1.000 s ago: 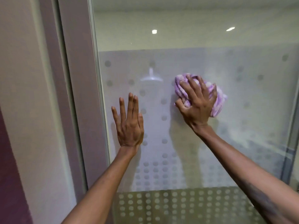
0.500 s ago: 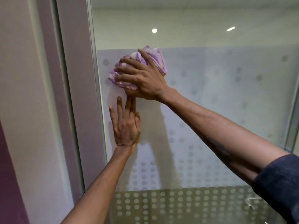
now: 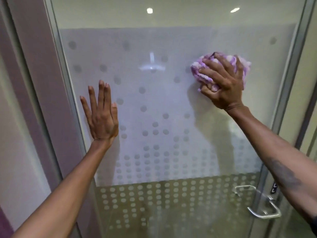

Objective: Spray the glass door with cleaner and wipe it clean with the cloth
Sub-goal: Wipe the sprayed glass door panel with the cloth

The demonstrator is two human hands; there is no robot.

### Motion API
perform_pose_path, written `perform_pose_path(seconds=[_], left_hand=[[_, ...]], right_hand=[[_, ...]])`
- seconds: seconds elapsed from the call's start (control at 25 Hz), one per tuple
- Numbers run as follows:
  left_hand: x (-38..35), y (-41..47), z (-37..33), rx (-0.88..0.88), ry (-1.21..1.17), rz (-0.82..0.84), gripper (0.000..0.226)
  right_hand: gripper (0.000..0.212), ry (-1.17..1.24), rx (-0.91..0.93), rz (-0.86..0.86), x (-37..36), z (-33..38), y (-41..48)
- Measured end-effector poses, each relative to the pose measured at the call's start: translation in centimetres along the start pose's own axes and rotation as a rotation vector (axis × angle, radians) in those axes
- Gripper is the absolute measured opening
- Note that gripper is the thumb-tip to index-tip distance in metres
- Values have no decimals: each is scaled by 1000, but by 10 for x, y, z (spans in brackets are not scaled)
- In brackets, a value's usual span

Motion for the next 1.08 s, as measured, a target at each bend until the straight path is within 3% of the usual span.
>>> perform_pose_path(seconds=[0.2,0.28,0.44,0.56,0.76,0.84,0.96,1.08], left_hand=[[-2,-1,-2,-10,11,-47,56],[-2,-1,-2,-10,28,-60,55],[-5,1,-1,-24,37,-56,55],[-4,0,6,-22,37,-54,54],[-1,2,2,-43,53,-48,55],[0,1,-1,-45,56,-51,55],[1,1,-3,-40,55,-51,56],[0,1,-2,-40,57,-76,56]], right_hand=[[46,-27,-724,-113,5,27,-58],[52,-29,-825,-155,0,76,-52],[51,65,-579,-68,-9,178,-33],[43,159,-276,59,-12,221,-48],[43,173,361,197,-13,205,-93],[43,167,530,208,-12,173,-107],[46,119,506,158,-5,109,-129],[58,6,222,144,11,54,-171]])
Point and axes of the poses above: each hand's wrist, its own y-axis towards the middle knuckle, its own x-axis out of the back of the hand, z = x × y, the point moved 4 cm from there along y, towards the middle knuckle, and after that the axes turned 10 degrees about -y, right-handed, at the moved point
